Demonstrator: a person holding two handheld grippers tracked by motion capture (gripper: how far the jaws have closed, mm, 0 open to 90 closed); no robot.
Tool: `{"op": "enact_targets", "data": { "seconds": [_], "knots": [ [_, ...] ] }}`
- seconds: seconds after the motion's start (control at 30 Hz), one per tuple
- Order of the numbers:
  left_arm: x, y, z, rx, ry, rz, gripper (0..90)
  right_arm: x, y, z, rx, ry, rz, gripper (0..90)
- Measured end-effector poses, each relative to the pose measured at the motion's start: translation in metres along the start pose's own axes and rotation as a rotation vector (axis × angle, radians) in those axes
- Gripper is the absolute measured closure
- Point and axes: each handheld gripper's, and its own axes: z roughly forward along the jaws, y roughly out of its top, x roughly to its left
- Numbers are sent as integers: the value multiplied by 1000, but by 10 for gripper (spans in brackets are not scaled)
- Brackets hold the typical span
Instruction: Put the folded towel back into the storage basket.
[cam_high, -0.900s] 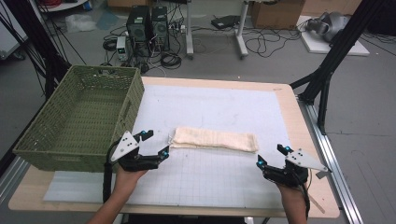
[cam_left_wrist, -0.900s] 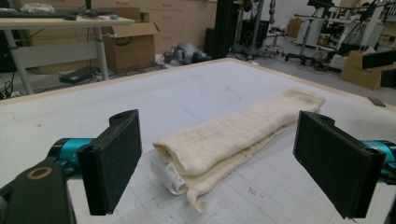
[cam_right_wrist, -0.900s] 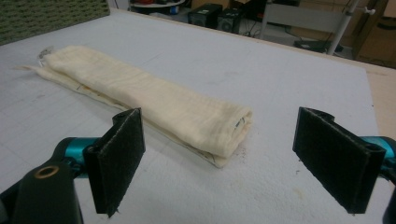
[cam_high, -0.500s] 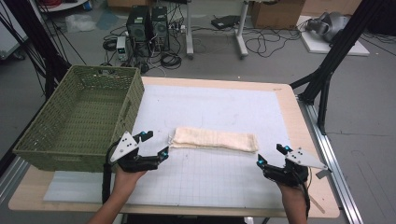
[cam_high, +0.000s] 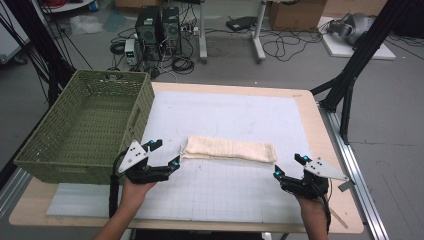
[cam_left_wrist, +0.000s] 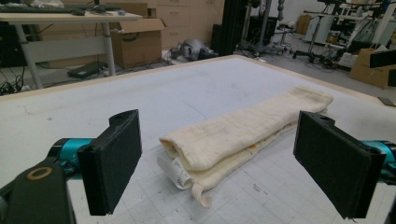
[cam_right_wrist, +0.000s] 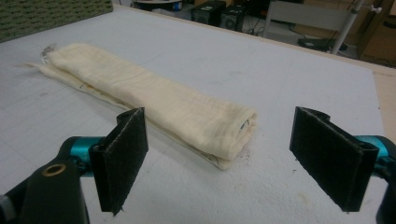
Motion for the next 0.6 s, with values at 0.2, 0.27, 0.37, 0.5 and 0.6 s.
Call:
{"op": "enact_targets", "data": {
  "seconds": [0.2, 0.27, 0.37, 0.5, 0.6],
  "knots": [
    [1, 1, 1, 7, -27, -11, 159, 0, 0, 0, 0, 2, -3, 179],
    [1, 2, 2, 10, -29, -9, 159, 0, 0, -1, -3, 3, -4, 179],
    [0, 5, 2, 9, -39, -15, 160, -1, 0, -2, -3, -1, -5, 179],
    [2, 10, 3, 26, -65, -39, 162, -1, 0, -2, -2, -1, 10, 179],
    [3, 13, 4, 38, -75, -52, 162, -1, 0, -2, -3, 0, 8, 179]
  ]
}}
